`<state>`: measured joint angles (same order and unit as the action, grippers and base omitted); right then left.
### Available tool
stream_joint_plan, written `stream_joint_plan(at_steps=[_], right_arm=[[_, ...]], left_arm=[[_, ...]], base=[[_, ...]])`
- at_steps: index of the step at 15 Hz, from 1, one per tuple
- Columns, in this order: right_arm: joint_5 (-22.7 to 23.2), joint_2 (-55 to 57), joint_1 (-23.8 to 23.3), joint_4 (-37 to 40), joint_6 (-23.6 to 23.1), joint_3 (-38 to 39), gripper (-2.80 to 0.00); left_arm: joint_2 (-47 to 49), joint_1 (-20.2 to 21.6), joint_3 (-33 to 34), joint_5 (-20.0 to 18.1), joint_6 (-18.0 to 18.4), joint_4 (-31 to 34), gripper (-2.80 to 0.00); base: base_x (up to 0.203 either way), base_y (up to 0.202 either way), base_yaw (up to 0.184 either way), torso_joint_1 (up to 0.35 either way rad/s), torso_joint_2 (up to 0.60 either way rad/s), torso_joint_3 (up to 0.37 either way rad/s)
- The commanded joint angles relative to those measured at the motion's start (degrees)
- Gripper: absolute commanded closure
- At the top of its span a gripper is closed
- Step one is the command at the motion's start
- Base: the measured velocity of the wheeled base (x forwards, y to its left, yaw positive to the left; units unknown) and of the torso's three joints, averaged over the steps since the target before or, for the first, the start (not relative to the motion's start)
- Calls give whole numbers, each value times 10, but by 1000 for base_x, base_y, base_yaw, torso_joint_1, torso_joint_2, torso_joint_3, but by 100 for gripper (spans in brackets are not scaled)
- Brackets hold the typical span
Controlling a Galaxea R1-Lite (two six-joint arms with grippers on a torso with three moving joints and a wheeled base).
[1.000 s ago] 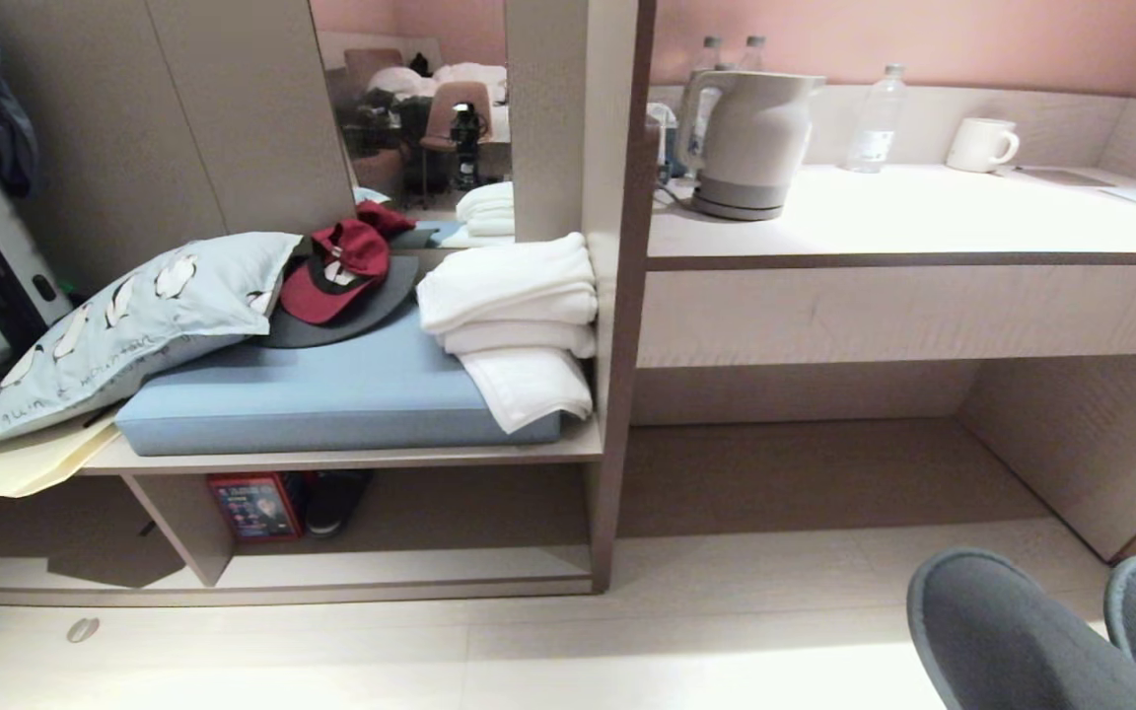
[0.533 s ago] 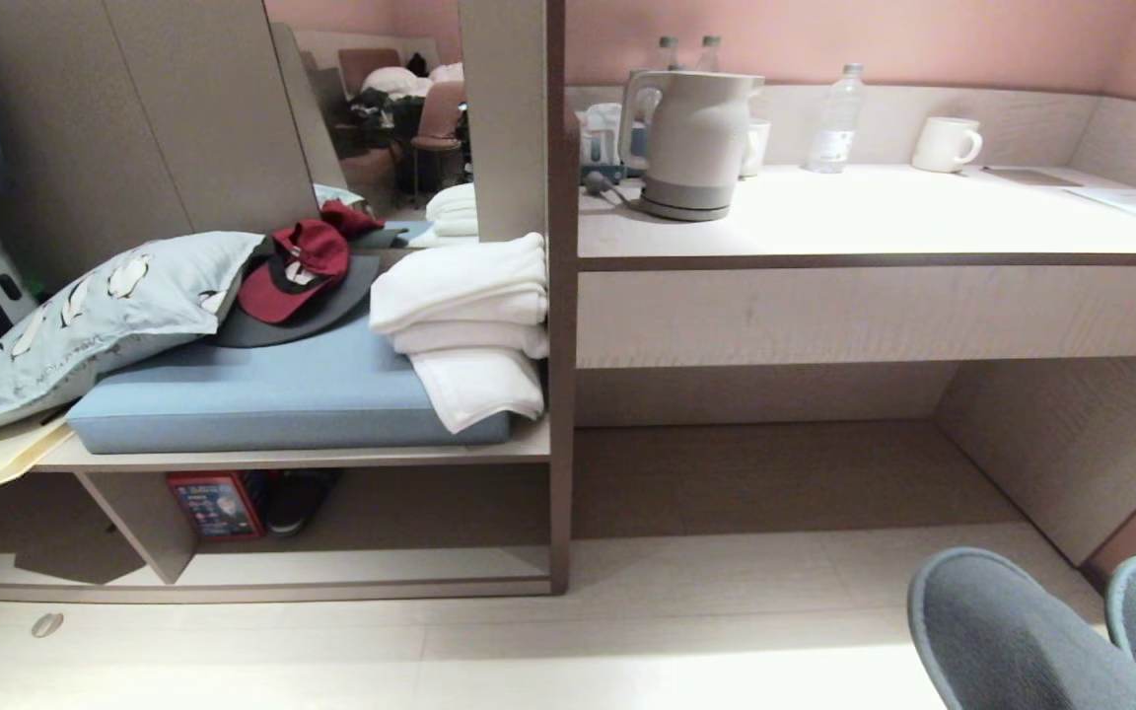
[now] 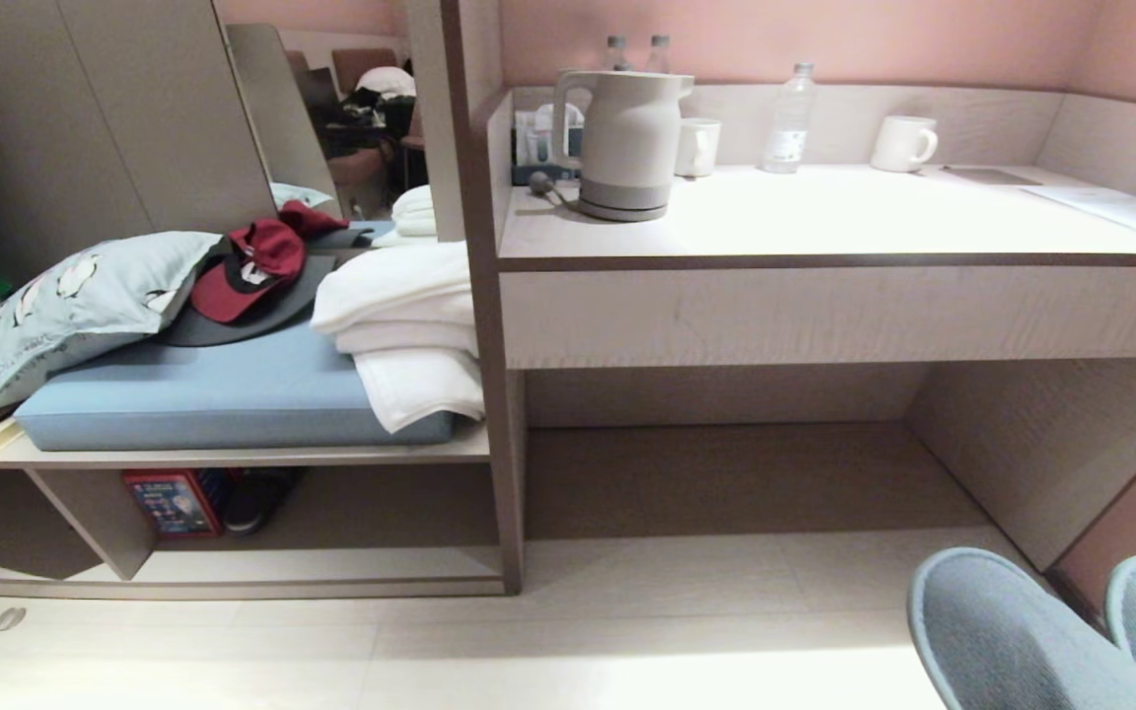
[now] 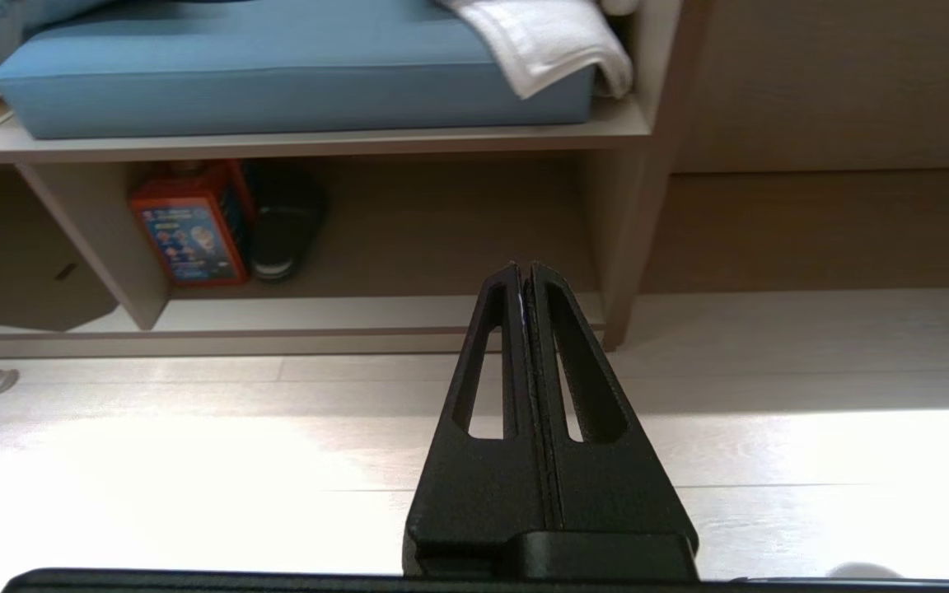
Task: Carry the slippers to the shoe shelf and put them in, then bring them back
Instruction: Place the slippers on the floor
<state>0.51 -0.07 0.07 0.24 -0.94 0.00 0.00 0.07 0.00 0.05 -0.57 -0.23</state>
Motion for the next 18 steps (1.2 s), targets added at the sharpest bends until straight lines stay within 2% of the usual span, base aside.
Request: stream_joint_plan(at_steps=[1,18], right_arm=[[0,1,0,0,0,0,0],[0,1,0,0,0,0,0]], left_arm=[[0,0,0,0,0,0,0],[0,0,0,0,0,0,0]], base=[[0,-197,1,4,0,2],[0,-197,1,2,1,2]])
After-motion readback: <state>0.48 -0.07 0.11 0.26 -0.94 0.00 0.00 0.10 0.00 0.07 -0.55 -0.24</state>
